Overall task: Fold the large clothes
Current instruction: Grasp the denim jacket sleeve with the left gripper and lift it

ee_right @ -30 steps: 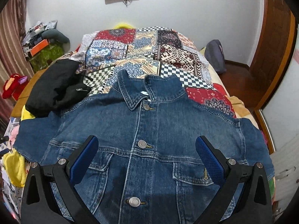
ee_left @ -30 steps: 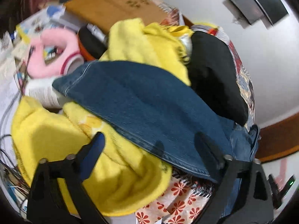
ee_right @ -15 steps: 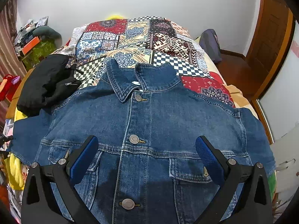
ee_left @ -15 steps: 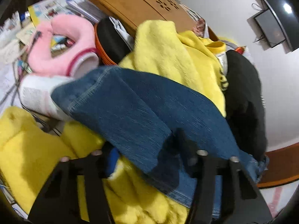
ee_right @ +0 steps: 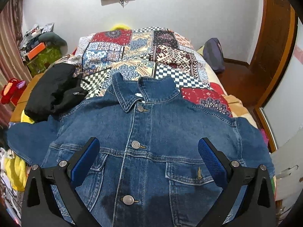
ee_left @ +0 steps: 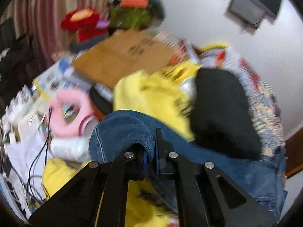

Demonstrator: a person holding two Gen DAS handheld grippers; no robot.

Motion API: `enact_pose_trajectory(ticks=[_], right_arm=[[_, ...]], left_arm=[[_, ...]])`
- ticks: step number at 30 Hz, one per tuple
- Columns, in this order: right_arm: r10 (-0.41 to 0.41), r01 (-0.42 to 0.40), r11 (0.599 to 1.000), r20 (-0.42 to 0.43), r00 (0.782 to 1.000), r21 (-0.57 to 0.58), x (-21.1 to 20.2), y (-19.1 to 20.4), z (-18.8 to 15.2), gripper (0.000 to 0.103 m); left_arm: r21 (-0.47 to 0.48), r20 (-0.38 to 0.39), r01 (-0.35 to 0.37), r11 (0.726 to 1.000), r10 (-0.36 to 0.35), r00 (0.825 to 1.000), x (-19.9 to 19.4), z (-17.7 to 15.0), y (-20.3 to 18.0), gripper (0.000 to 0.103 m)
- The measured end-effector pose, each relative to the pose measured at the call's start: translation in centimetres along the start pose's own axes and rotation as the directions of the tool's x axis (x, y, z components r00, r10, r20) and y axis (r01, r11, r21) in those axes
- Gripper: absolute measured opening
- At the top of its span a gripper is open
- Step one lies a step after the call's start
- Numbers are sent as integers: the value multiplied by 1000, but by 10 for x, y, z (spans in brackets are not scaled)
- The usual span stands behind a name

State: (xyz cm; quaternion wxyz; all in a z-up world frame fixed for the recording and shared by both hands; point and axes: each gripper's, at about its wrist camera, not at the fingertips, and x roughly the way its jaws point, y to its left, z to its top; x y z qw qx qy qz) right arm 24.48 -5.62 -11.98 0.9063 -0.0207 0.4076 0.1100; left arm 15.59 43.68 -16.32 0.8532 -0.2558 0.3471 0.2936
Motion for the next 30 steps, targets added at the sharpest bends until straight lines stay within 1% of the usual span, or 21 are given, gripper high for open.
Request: enact_pose_trajectory(ticks=[2, 3, 5, 7, 8, 9, 10, 13, 16, 17, 20, 22, 23, 25, 27, 29, 30], right_arm=[[3, -3, 1000, 13, 1000, -5, -4, -3, 2, 103], [5, -5, 1000, 19, 1000, -8, -6, -5, 2, 103], [9, -9, 1000, 32, 999, -12, -9, -8, 3, 103], [13, -12, 1000, 45, 999, -16, -11, -13, 5, 103], [16, -16, 1000, 50, 999, -18, -12, -15, 6, 103], [19, -18, 1000, 54, 998, -19, -14, -17, 7, 103], [21, -20, 1000, 62, 998, -21, -14, -20, 8, 103], [19, -18, 1000, 79, 997, -21, -16, -29, 10, 103], [18, -17, 1000, 86, 996, -12, -18, -40, 10, 103], [17, -16, 1000, 87, 996, -8, -19, -44, 8, 103], [10, -10, 1000, 88, 996, 7, -20, -56, 7, 103], [-1, -1, 1000, 85, 996, 22, -21, -67, 4, 103], [-5, 2, 1000, 83, 997, 28, -21, -72, 3, 103], [-15, 12, 999, 75, 997, 41, -21, -81, 0, 103], [-26, 23, 999, 66, 997, 49, -21, -90, -3, 103], [-40, 37, 998, 55, 998, 57, -21, -99, -7, 103], [-44, 41, 997, 50, 998, 60, -20, -103, -9, 103]], left_arm=[[35, 47, 56, 998, -57, 997, -24, 11, -26, 5], [49, 62, 73, 996, -76, 995, -29, 14, -36, 5], [98, 105, 135, 986, -145, 984, -56, 21, -72, 5], [137, 128, 180, 974, -197, 972, -73, 26, -101, 5], [170, 141, 211, 963, -236, 962, -85, 27, -124, 5], [190, 144, 229, 955, -258, 956, -92, 28, -138, 5], [223, 145, 259, 940, -295, 945, -100, 27, -161, 5], [307, 136, 317, 897, -372, 918, -116, 19, -220, 5], [372, 85, 383, 846, -442, 893, -121, 3, -274, 5], [389, 65, 399, 831, -456, 887, -119, -2, -288, 5], [455, -14, 432, 778, -480, 877, -108, -35, -338, 5], [492, -60, 445, 748, -481, 874, -102, -56, -362, 5], [516, -99, 459, 723, -482, 871, -97, -72, -378, 5], [553, -160, 478, 682, -476, 865, -87, -100, -398, 5], [591, -214, 486, 644, -455, 864, -81, -128, -417, 5], [630, -270, 486, 606, -416, 869, -70, -157, -432, 5], [641, -291, 488, 592, -400, 869, -67, -171, -437, 5]])
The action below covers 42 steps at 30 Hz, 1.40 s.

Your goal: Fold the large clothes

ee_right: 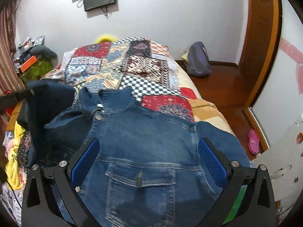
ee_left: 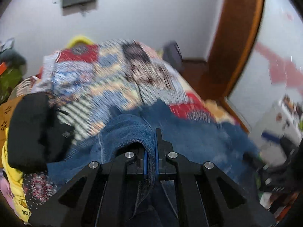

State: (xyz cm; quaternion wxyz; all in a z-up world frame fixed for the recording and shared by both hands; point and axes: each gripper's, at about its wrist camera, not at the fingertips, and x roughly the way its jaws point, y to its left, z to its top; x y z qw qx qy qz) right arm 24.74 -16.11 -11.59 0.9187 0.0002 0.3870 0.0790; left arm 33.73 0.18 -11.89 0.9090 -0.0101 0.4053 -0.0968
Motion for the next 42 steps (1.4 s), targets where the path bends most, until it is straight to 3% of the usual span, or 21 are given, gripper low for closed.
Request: enact_pose_trajectory(ticks=[3, 8, 10, 12, 14, 19, 24, 27, 31, 35, 42], right_arm=[[-12, 13, 1000, -18, 1000, 8, 1, -10, -5, 103], [-26, 26, 1000, -48, 999, -1, 2, -17, -14, 103], [-31, 31, 999, -56, 998, -13, 2, -15, -16, 103], [-33, 31, 999, -59, 998, -24, 2, -13, -17, 103], [-30, 28, 999, -58, 998, -34, 0, -11, -18, 103], [-3, 1, 999, -41, 999, -54, -3, 1, -12, 103], [38, -41, 994, -25, 999, -105, -3, 27, -1, 103], [68, -71, 985, -23, 997, -155, 1, 51, 4, 103], [112, -119, 963, -40, 993, -241, 10, 89, 12, 103], [141, -162, 931, -88, 986, -327, 29, 126, 12, 103], [125, -224, 861, -236, 964, -457, 75, 177, -3, 101]], left_arm=[[35, -113, 45, 998, -41, 993, 32, -20, -22, 5], [81, -203, 104, 991, -85, 975, 49, -48, -52, 7], [95, -230, 106, 990, -81, 970, 50, -55, -57, 14], [95, -248, 108, 990, -82, 965, 52, -58, -58, 37], [84, -245, 112, 990, -88, 965, 43, -60, -55, 51], [73, -181, 91, 993, -76, 981, 4, -57, -35, 63], [25, -103, -24, 999, 27, 994, -38, -56, 15, 87], [-5, -71, -123, 992, 123, 990, -56, -60, 51, 89], [-60, -95, -222, 973, 216, 972, -69, -75, 103, 89], [-142, -143, -253, 957, 233, 962, -70, -95, 146, 89], [-212, -208, -258, 943, 214, 954, -56, -128, 177, 89]])
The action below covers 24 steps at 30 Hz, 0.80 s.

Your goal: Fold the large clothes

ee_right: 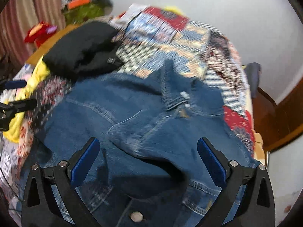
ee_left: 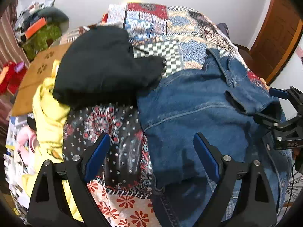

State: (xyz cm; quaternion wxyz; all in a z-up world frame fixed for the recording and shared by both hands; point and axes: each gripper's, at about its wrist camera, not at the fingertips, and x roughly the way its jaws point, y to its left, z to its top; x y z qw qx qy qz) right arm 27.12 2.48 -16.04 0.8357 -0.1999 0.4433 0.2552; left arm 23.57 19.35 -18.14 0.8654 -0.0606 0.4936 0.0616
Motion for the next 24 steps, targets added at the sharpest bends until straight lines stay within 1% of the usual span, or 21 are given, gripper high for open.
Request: enact_pose_trajectory(ticks=[2, 4, 6, 11, 13, 16, 20, 22, 24], right_arm=[[-21, 20, 999, -40, 999, -26, 11, 3, 0, 92], [-45, 41, 997, -71, 996, -63, 20, 4, -3, 88], [-56, 51, 996, -69, 996, -79, 22, 1, -6, 85], [-20, 17, 998, -49, 999, -54, 11, -7, -8, 70], [-11, 10, 999, -27, 1000, -48, 6, -8, -6, 66], [3, -3, 999, -20, 1000, -45, 3, -9, -3, 60], [21, -21, 999, -19, 1000, -30, 3, -13, 0, 59], [23, -23, 1000, -12, 1000, -18, 2, -16, 1, 59], [21, -21, 1000, -8, 1000, -10, 1, -20, 2, 59]], left_arm=[[-14, -24, 9, 1000, -9, 1000, 10, -4, 3, 89], [-20, -39, 19, 1000, -20, 999, 14, -11, 2, 89], [-18, -57, 27, 999, -28, 998, 22, -14, 1, 89], [-11, -93, 41, 999, -41, 995, 36, -18, -7, 89], [-7, -99, 48, 999, -49, 994, 40, -18, -11, 89], [11, -121, 51, 999, -49, 991, 52, -19, -19, 89], [37, -163, 35, 999, -29, 986, 73, -26, -29, 90], [36, -150, 31, 999, -25, 988, 75, -29, -28, 93], [30, -152, 38, 999, -33, 988, 75, -29, -26, 93]])
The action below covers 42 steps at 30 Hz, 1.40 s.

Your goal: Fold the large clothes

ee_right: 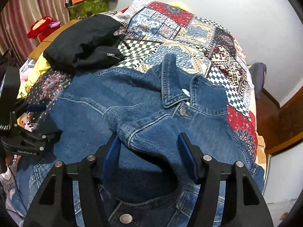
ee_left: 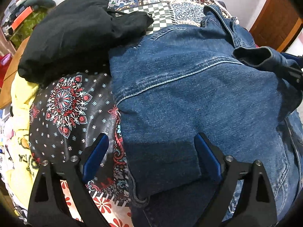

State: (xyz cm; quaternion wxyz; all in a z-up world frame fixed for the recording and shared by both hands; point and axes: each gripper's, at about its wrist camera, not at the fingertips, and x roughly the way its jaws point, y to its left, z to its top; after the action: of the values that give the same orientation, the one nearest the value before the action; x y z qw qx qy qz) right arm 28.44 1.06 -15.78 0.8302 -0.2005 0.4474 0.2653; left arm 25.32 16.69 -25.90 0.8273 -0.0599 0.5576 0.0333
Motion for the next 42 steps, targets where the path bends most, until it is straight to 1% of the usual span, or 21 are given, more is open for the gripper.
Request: enact_pose_trajectory(ticks=[4, 7, 9, 11, 12, 13, 15, 19, 21, 23, 26, 29, 33, 35, 38, 39, 41, 42], right_arm=[[-25, 24, 999, -24, 999, -36, 7, 2, 0, 59], [-47, 44, 997, -58, 997, -67, 23, 9, -2, 59], [-76, 70, 993, -60, 995, -90, 31, 12, -4, 50], [-69, 64, 993, -54, 996, -96, 31, 13, -5, 35], [-70, 67, 994, -37, 997, -91, 27, 12, -5, 30], [-75, 74, 994, -8, 997, -84, 20, 9, -5, 24], [-89, 91, 995, 38, 995, -51, 4, -1, -3, 22], [-102, 96, 994, 124, 987, 57, -35, -38, -2, 21], [-112, 94, 989, 162, 980, 114, -54, -58, -3, 20], [-117, 87, 983, 193, 974, 161, -69, -75, -6, 14], [-100, 48, 974, 230, 968, 222, -83, -96, -17, 14], [-92, 33, 965, 216, 972, 261, -76, -108, -30, 14], [-62, 9, 945, 151, 987, 328, -53, -124, -58, 14], [-34, -5, 931, 99, 995, 365, -34, -130, -76, 14], [22, -35, 908, 34, 999, 418, -15, -137, -96, 14], [44, -43, 894, 10, 999, 447, -6, -140, -106, 14], [67, -51, 873, -16, 998, 485, 2, -145, -118, 23], [75, -54, 865, -22, 997, 499, 3, -146, -123, 25]], left_arm=[[-14, -10, 17, 1000, -17, 1000, 1, 0, 3, 93], [-10, -11, 13, 1000, -13, 1000, 0, 1, 3, 93], [-5, -11, 4, 1000, -4, 1000, -2, 0, 1, 93], [8, -16, -11, 1000, 11, 1000, -4, 2, -1, 93], [12, -17, -16, 1000, 17, 1000, -5, 3, -2, 92], [19, -15, -24, 1000, 24, 1000, -7, 5, -3, 92], [35, 2, -39, 999, 38, 999, -15, 9, -6, 92], [47, 64, -31, 998, 28, 998, -39, 22, -15, 92], [53, 96, -18, 998, 13, 995, -52, 30, -21, 92], [61, 126, -7, 998, 0, 992, -63, 37, -29, 92], [78, 143, 40, 996, -51, 988, -70, 45, -44, 92], [105, 109, 58, 993, -69, 992, -57, 46, -63, 92], [137, 38, 74, 988, -79, 996, -29, 39, -86, 92], [145, 10, 74, 987, -76, 997, -17, 35, -94, 92], [131, 23, 85, 988, -88, 996, -13, 34, -93, 92], [124, 20, 90, 988, -94, 995, -13, 34, -92, 92], [103, 14, 107, 989, -109, 994, -12, 35, -89, 92], [98, 15, 111, 989, -113, 993, -11, 35, -88, 93]])
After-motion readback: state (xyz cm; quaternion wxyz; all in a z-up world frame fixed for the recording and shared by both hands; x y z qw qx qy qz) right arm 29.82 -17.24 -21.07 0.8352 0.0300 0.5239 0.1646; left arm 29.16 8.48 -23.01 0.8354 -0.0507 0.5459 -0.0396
